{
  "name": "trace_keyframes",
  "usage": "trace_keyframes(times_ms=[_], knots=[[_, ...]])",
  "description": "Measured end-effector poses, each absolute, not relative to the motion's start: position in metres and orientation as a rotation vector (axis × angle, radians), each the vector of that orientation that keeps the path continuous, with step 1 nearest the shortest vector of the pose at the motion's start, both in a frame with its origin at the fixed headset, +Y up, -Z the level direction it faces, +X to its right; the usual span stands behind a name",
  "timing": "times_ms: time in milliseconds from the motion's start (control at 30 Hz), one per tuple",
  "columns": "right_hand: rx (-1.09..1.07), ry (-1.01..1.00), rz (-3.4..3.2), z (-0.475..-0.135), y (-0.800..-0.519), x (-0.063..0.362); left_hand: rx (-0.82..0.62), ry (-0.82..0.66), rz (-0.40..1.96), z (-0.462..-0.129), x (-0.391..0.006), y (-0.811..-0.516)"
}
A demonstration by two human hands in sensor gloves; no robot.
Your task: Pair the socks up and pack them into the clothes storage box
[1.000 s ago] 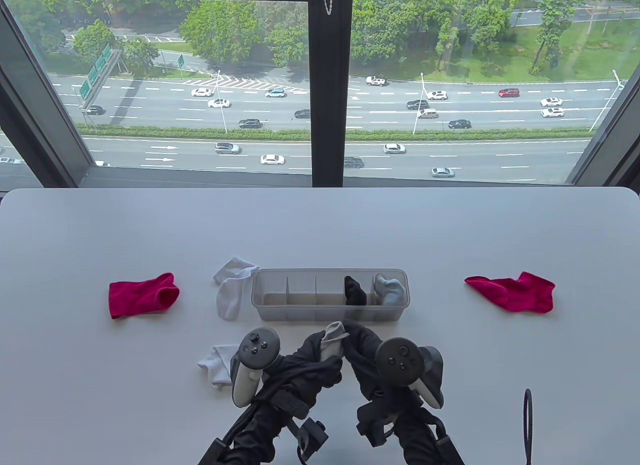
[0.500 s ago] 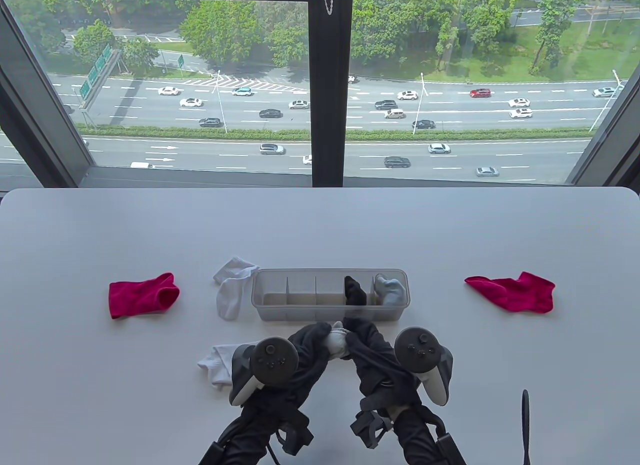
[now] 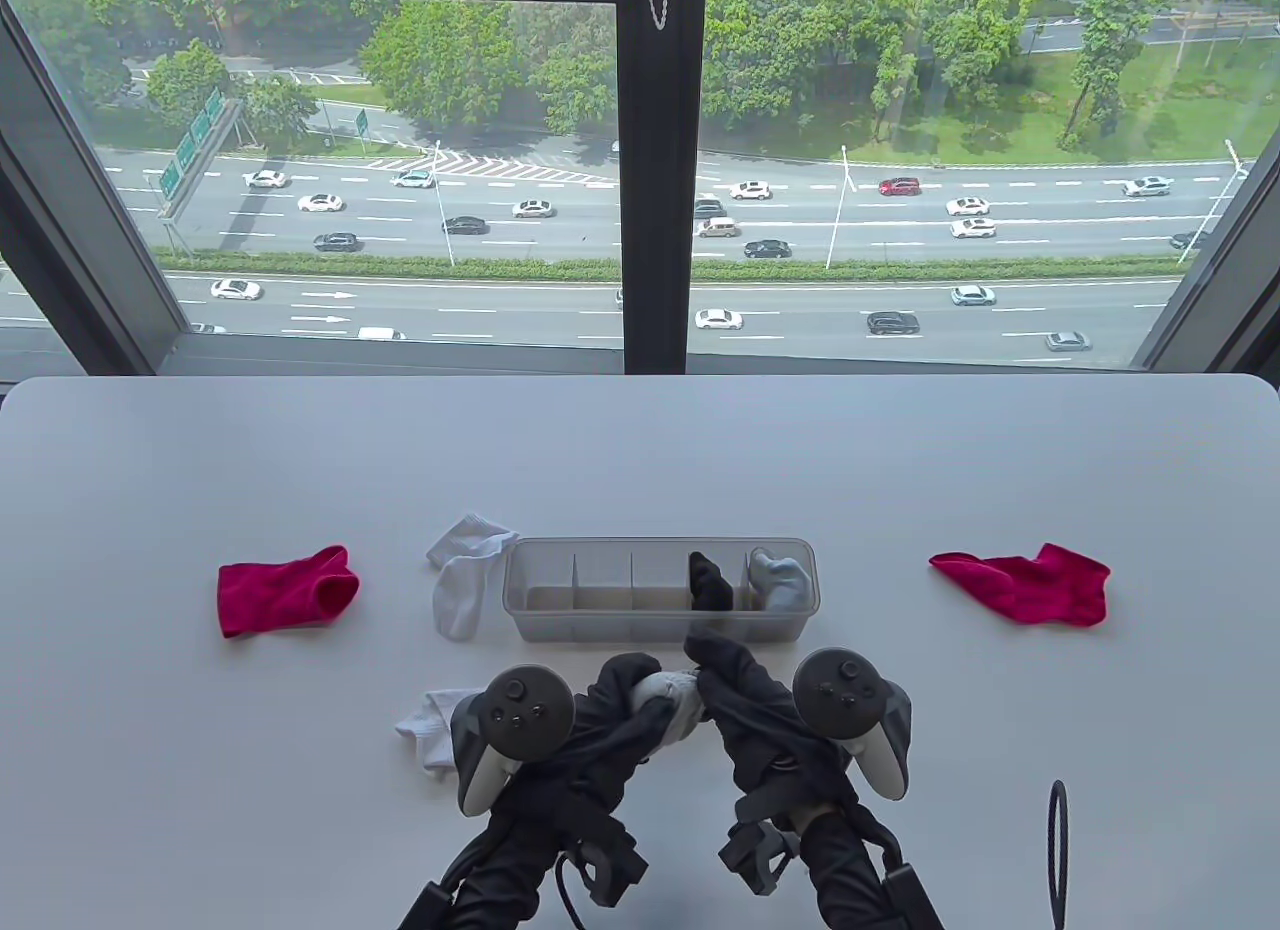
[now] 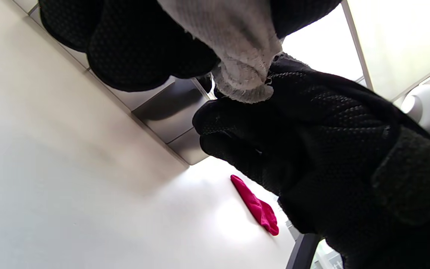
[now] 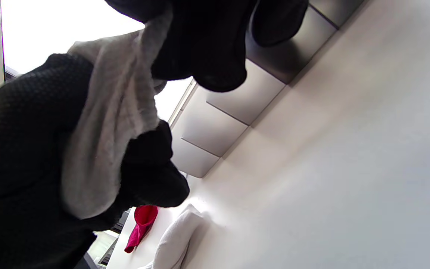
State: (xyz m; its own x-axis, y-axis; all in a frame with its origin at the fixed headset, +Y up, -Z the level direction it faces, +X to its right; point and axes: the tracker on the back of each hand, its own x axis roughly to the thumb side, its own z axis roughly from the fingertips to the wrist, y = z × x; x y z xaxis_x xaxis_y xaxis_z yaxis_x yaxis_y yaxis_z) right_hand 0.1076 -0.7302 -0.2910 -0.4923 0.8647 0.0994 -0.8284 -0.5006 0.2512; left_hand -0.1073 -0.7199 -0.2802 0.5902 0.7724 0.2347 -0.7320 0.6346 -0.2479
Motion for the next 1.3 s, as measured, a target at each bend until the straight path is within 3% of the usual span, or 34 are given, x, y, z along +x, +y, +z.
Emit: trace_keyframes(times_ms=[133, 233, 400, 667, 767, 833, 1033, 1133, 1200, 1300], knots=[[0.289, 0.208, 2.082, -0.288, -0.727, 0.100, -0.217, -0.283, 0.617, -0.281, -0.106, -0.716], [0.354, 0.295, 2.033, -0.288, -0.727, 0.090, -0.145, -0.292, 0.524, -0.281, -0.109, -0.713], [0.265, 0.244, 2.172, -0.292, -0.733, 0.102, -0.148, -0.336, 0.633, -0.279, -0.105, -0.715], [0.209, 0.062, 2.215, -0.288, -0.720, 0.110, -0.200, -0.312, 0.725, -0.278, -0.105, -0.717], [0.479, 0.358, 1.898, -0.290, -0.727, 0.101, -0.183, -0.304, 0.792, -0.280, -0.111, -0.717], [0.464, 0.510, 1.782, -0.292, -0.734, 0.090, -0.189, -0.306, 0.849, -0.280, -0.115, -0.716], [0.196, 0.144, 2.092, -0.292, -0.726, 0.110, -0.157, -0.261, 0.912, -0.281, -0.121, -0.715], [0.307, 0.244, 1.989, -0.292, -0.728, 0.114, -0.093, -0.249, 1.012, -0.280, -0.126, -0.713], [0.437, 0.466, 1.895, -0.292, -0.737, 0.103, -0.094, -0.264, 1.112, -0.281, -0.128, -0.714], [0.337, 0.360, 1.927, -0.290, -0.736, 0.092, -0.116, -0.263, 1.212, -0.280, -0.129, -0.717]])
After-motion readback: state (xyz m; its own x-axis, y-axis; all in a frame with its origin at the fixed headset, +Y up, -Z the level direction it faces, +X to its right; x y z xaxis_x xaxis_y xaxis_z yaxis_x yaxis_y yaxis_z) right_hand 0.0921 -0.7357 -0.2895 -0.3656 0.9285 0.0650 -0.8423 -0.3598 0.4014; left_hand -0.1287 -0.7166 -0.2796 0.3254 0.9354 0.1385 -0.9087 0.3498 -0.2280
